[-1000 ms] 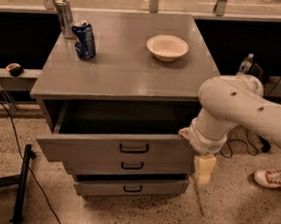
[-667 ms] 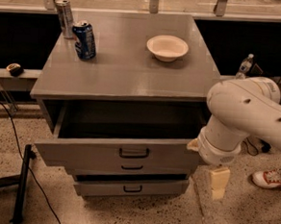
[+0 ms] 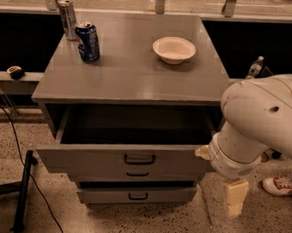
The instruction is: Open top drawer
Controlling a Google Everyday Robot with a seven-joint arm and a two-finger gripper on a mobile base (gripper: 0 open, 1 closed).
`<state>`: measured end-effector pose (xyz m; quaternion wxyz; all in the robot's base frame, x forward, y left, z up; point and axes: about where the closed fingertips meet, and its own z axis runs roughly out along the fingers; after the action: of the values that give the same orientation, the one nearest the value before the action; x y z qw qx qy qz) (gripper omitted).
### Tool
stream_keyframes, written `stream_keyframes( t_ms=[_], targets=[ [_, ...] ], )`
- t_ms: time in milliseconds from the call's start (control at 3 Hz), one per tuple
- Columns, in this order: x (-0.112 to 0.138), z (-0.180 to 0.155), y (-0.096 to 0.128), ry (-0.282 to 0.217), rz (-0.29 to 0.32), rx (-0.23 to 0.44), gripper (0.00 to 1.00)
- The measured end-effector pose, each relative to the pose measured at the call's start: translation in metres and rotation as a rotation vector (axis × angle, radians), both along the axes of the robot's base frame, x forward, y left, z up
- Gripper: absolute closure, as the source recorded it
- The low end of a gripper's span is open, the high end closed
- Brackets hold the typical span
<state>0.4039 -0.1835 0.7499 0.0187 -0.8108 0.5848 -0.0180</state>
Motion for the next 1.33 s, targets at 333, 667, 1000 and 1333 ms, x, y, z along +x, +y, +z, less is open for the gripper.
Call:
stream_keyframes(
  t_ms=[333,667,1000,1333],
  targets=[
    [0.028,0.004,0.020,-0.071,0.028,0.033,0.09],
    [0.063,0.006,0.047,-0.140,0.044,0.081,0.10],
    [0.095,0.017,0.067,-0.237,0.021,0.076,0.13],
    [0.109,0.023,0.066,-0.276,-0.033,0.065,0.36]
  ],
)
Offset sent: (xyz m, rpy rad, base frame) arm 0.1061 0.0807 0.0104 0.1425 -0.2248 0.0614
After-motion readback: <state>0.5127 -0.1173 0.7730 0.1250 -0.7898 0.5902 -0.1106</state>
